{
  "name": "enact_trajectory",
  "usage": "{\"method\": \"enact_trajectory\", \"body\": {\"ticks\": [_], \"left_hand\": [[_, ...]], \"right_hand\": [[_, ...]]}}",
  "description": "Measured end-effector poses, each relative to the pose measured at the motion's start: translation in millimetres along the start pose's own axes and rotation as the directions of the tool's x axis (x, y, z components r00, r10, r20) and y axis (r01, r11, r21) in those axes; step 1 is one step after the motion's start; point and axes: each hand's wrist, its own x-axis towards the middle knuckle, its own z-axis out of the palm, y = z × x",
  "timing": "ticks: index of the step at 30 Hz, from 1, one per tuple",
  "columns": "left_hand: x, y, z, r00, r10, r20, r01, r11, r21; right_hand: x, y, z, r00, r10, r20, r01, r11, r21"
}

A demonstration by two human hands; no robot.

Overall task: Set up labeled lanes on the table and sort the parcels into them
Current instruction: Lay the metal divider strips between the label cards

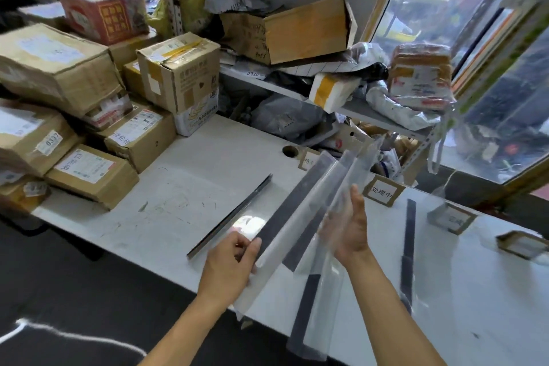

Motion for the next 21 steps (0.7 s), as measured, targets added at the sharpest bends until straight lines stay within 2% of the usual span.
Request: {"method": "enact_trajectory", "body": {"ticks": [3,7,9,14,15,18,21], "left_hand": [[-46,2,31,0.994,0.001,0.105,-0.004,1.0,0.026],[-83,-4,59,0.989,0.034,0.142,-0.051,0.991,0.121],[-95,0,68,0.978,0.019,0.207,-0.045,0.991,0.124],[-109,34,102,0.87,0.004,0.494,-0.101,0.98,0.171],[-111,45,115,0.866,0.035,0.498,-0.127,0.98,0.152],[-116,77,168,0.909,0.145,0.391,-0.19,0.979,0.078],[-123,110,236,0.929,0.14,0.342,-0.163,0.986,0.041]], "right_hand": [[-5,-21,-11,0.993,-0.08,-0.091,0.081,0.997,0.002],[-24,-58,-43,0.974,-0.141,-0.179,0.15,0.988,0.039],[-34,-71,-67,0.974,-0.151,-0.167,0.155,0.988,0.01],[-62,-88,-116,0.97,-0.19,-0.151,0.189,0.982,-0.022],[-67,-92,-127,0.971,-0.186,-0.149,0.182,0.983,-0.04],[-84,-104,-154,0.974,-0.162,-0.16,0.147,0.984,-0.102],[-108,-121,-190,0.983,-0.105,-0.149,0.09,0.991,-0.1]]}}
